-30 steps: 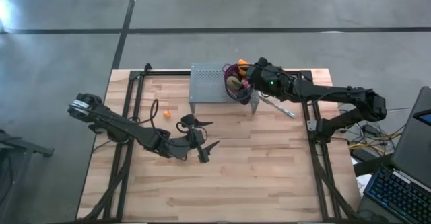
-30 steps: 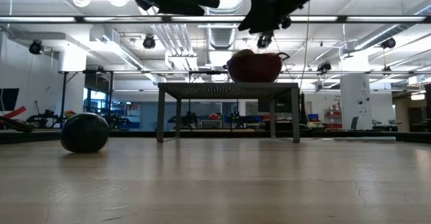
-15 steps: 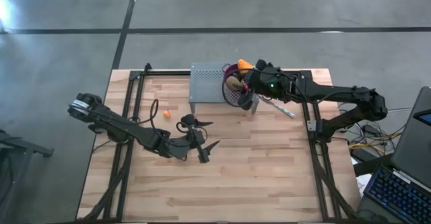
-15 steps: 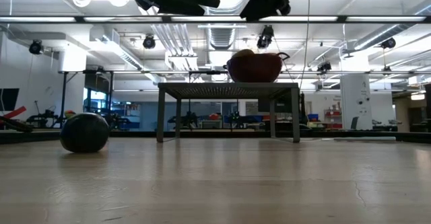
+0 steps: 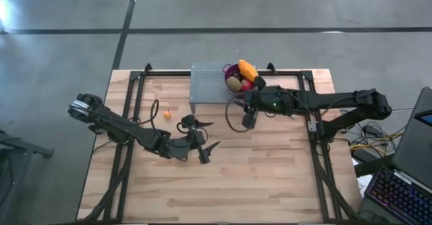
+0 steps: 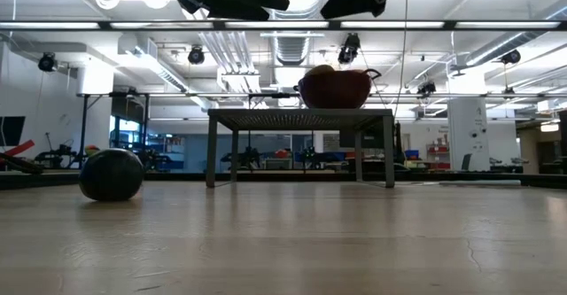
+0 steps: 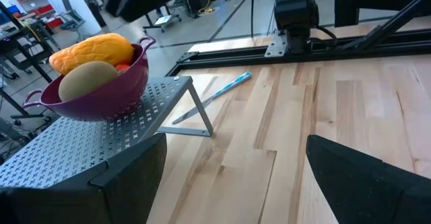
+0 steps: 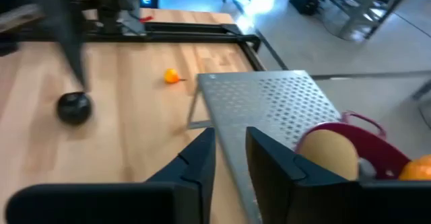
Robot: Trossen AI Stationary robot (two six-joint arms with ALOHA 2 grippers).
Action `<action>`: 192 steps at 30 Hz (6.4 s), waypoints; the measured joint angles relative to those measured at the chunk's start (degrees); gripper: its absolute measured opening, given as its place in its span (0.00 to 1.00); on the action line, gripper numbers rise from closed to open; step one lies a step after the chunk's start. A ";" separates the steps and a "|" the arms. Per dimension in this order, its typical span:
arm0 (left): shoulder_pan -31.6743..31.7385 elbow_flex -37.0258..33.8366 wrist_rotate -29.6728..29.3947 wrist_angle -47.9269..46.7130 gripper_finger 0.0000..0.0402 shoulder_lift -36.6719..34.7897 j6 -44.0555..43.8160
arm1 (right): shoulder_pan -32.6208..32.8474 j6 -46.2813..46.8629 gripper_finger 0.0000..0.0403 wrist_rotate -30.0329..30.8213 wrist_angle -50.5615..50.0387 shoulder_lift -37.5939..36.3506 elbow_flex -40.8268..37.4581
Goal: Pick & Place Fruit
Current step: Put the plum into the purple strainer bowl on the shelf
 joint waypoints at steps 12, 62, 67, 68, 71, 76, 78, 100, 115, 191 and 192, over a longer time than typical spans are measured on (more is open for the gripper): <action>0.01 0.00 -0.01 -0.02 0.90 0.00 0.00 | 9.58 1.85 0.04 0.02 -0.09 -3.44 -5.34; 2.54 5.75 14.15 -76.34 0.90 -11.43 -46.91 | 16.32 4.66 0.02 6.23 -0.32 -5.78 -11.57; 2.54 4.27 15.39 -74.40 0.90 -9.93 -44.58 | 16.30 4.66 0.02 6.23 -0.34 -5.78 -11.57; 2.54 4.24 15.39 -74.12 0.90 -9.84 -44.57 | 16.31 4.66 0.02 6.22 -0.33 -5.78 -11.57; 2.51 4.20 15.37 -71.95 0.90 -9.77 -44.51 | 16.30 4.66 0.02 6.22 -0.34 -5.78 -11.57; 2.40 2.63 16.62 -65.46 0.90 -9.77 -41.65 | 16.31 4.66 0.02 6.21 -0.34 -5.78 -11.57; 2.50 1.23 17.81 -62.79 0.90 -9.77 -41.57 | 16.31 4.66 0.02 6.19 -0.34 -5.78 -11.57; -1.01 -3.22 29.37 -56.74 0.90 -9.75 1.96 | 16.30 4.77 0.02 6.19 -0.28 -5.74 -11.61; -2.75 -6.81 31.86 -49.88 0.90 -9.75 12.32 | 16.13 3.77 0.02 6.20 2.53 -5.72 -11.65; -1.36 -15.06 28.48 -36.11 0.74 -0.85 13.24 | 15.93 3.15 0.02 6.10 1.99 -5.78 -11.50; -1.36 -15.06 28.40 -36.11 0.74 -0.85 13.22 | 15.93 3.17 0.02 6.10 2.00 -5.78 -11.43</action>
